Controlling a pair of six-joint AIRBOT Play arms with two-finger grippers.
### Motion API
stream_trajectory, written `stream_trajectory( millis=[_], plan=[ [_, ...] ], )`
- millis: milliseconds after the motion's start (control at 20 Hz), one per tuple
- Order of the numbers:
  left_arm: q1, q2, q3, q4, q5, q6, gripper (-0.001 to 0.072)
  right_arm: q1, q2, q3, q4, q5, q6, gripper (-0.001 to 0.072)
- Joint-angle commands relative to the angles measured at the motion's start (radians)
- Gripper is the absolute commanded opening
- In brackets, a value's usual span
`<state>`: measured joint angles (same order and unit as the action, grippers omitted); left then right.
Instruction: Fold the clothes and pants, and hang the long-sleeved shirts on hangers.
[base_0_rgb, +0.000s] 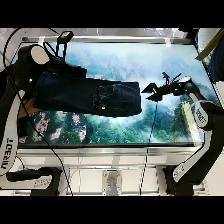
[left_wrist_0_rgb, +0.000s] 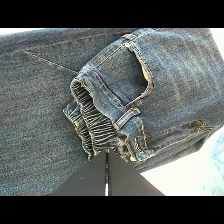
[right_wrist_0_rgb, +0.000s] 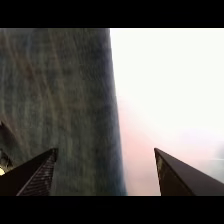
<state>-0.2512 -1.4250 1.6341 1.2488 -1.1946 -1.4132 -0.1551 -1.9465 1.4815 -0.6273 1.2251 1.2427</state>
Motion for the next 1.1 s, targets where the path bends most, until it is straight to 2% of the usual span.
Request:
stream_trajectory(
  millis=[0, 150, 200, 250, 350, 400, 500, 650, 800, 900, 1050],
  plan=[
    [0.000, 0.001, 0.000, 0.000, 0.000, 0.000, 0.0015, 0.071, -0.038, -0.009, 0.035, -0.064, -0.017, 0.0674],
    [0.000, 0.001, 0.000, 0.000, 0.000, 0.000, 0.0015, 0.142, -0.050, -0.008, 0.077, -0.035, -0.020, 0.0650],
    [0.001, 0.001, 0.000, 0.000, -0.002, 0.000, 0.0015, 0.161, -0.049, -0.002, 0.123, 0.003, -0.043, 0.0566],
    [0.001, 0.001, 0.000, 0.000, -0.004, 0.000, 0.0015, 0.175, -0.046, 0.007, 0.173, 0.043, -0.058, 0.0382],
    [0.002, 0.001, 0.000, 0.000, -0.012, 0.000, 0.0015, 0.182, -0.031, 0.038, 0.226, 0.118, -0.058, 0.0106],
    [0.002, 0.001, 0.000, 0.001, -0.025, 0.000, 0.0015, 0.177, -0.015, 0.056, 0.227, 0.159, -0.058, 0.0057],
    [0.003, 0.003, 0.000, 0.024, -0.066, 0.000, 0.0014, 0.151, 0.038, 0.079, 0.213, 0.227, -0.048, 0.0057],
    [-0.013, 0.019, 0.000, 0.060, -0.113, 0.000, 0.0014, 0.086, 0.160, 0.082, 0.116, 0.304, 0.066, 0.0057],
    [-0.093, 0.027, -0.002, 0.060, -0.132, 0.000, 0.0014, 0.019, 0.287, 0.082, -0.016, 0.444, 0.170, 0.0057],
    [-0.176, 0.003, -0.030, 0.060, -0.089, 0.000, 0.0014, -0.012, 0.364, 0.082, -0.055, 0.479, 0.254, 0.0057],
    [-0.316, -0.106, -0.101, 0.061, 0.027, 0.001, 0.0015, -0.011, 0.419, 0.082, -0.061, 0.422, 0.348, 0.0057]
  ],
)
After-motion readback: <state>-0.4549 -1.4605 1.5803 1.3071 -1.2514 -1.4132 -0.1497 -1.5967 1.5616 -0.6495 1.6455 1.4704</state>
